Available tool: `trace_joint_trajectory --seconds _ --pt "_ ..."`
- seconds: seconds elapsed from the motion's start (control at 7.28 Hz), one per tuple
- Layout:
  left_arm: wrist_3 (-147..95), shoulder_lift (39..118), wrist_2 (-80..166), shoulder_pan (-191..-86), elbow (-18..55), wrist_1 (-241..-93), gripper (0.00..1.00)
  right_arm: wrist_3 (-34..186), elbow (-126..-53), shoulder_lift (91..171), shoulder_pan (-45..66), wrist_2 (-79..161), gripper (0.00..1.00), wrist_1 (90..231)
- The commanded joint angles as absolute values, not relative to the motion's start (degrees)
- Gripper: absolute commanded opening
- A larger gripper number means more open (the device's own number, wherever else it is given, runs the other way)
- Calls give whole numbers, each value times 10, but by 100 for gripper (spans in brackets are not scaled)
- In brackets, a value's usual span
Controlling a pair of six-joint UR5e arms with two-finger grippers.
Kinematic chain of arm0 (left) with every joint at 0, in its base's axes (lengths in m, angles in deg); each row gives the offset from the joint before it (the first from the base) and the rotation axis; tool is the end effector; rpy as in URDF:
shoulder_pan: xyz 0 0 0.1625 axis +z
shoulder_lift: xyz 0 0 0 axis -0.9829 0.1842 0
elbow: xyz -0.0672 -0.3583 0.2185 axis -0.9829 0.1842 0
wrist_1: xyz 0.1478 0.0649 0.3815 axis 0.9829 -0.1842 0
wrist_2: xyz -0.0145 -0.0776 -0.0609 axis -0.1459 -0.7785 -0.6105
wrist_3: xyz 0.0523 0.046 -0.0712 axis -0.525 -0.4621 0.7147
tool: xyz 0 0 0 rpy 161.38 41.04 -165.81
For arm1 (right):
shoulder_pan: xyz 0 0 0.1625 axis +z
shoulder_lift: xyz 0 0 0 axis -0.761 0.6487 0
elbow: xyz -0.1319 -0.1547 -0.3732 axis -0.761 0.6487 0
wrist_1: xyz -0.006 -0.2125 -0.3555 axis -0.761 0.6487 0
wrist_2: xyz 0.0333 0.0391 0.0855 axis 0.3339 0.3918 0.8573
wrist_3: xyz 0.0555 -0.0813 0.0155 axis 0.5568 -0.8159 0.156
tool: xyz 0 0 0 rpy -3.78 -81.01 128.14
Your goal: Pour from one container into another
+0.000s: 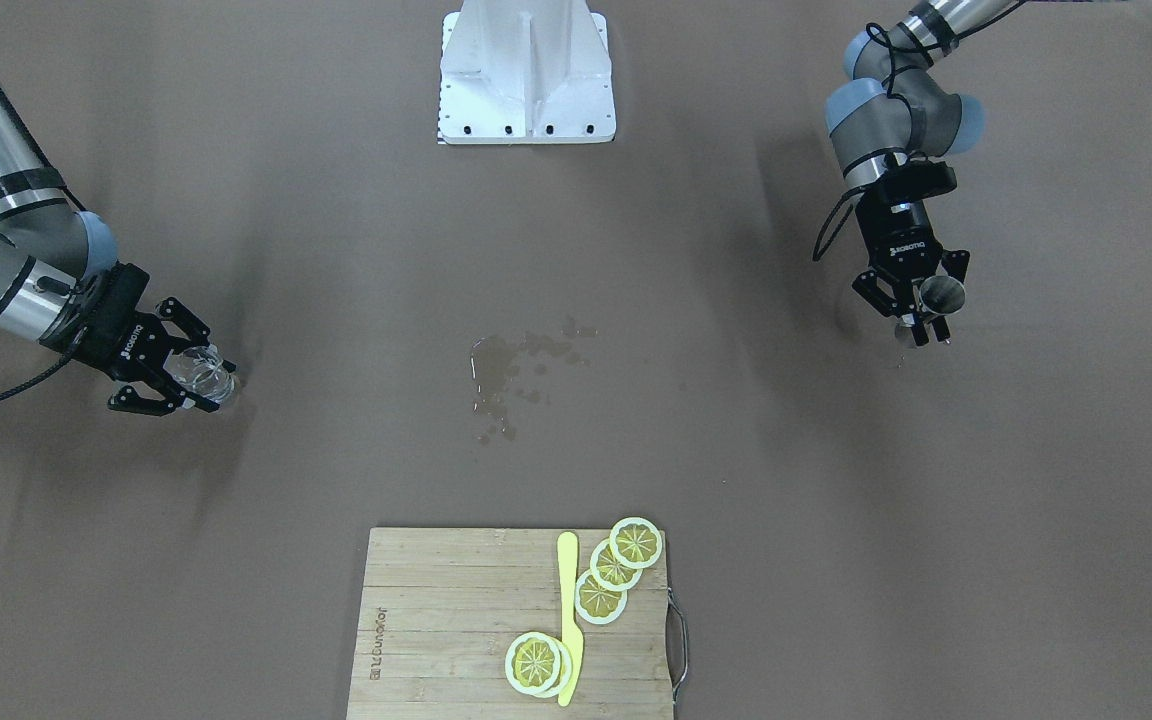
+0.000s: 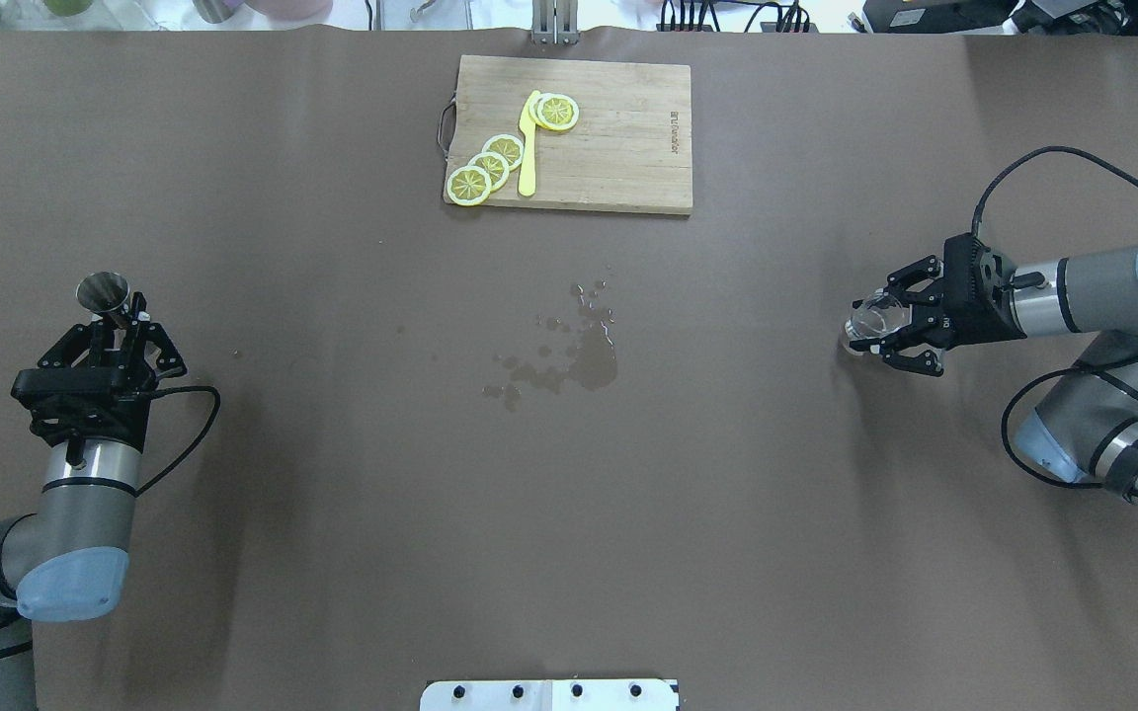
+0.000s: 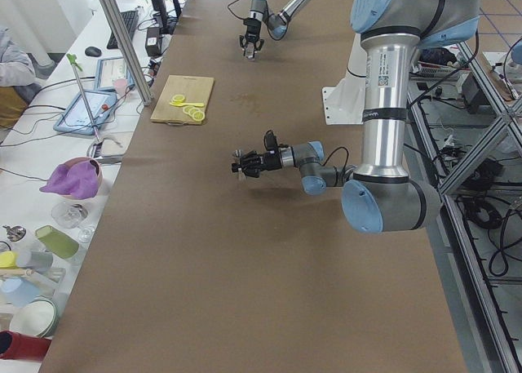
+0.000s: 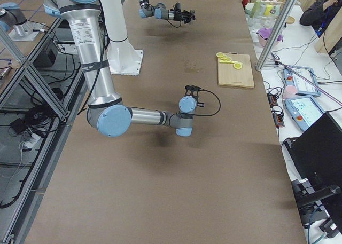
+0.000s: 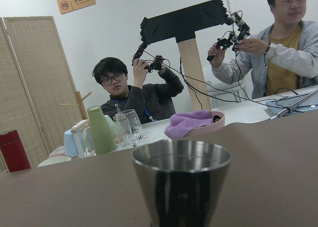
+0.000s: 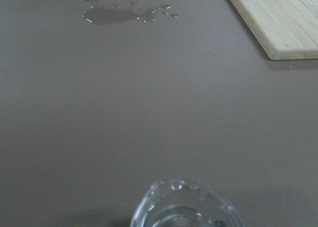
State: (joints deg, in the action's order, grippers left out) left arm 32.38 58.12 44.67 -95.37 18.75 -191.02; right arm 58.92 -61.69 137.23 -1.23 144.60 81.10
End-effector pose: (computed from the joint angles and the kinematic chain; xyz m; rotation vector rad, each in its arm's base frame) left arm 0.3941 -0.3490 0.5304 1.3098 0.4067 -0.5211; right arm -0.3322 -0.4834 0.5578 1.1675 -1.0291 -1.0537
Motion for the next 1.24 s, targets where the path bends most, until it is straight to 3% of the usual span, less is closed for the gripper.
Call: trace_joint_trajectory --seconds 0.0,0.96,1.1 --pt "357 581 448 -936 180 -1910 0 590 -623 1372 -25 1443 0 810" --pt "441 587 449 -917 180 -1868 0 613 -644 1383 -49 1444 0 810" --pt "471 587 450 -914 179 -1864 0 614 -644 1383 -49 1444 25 810"
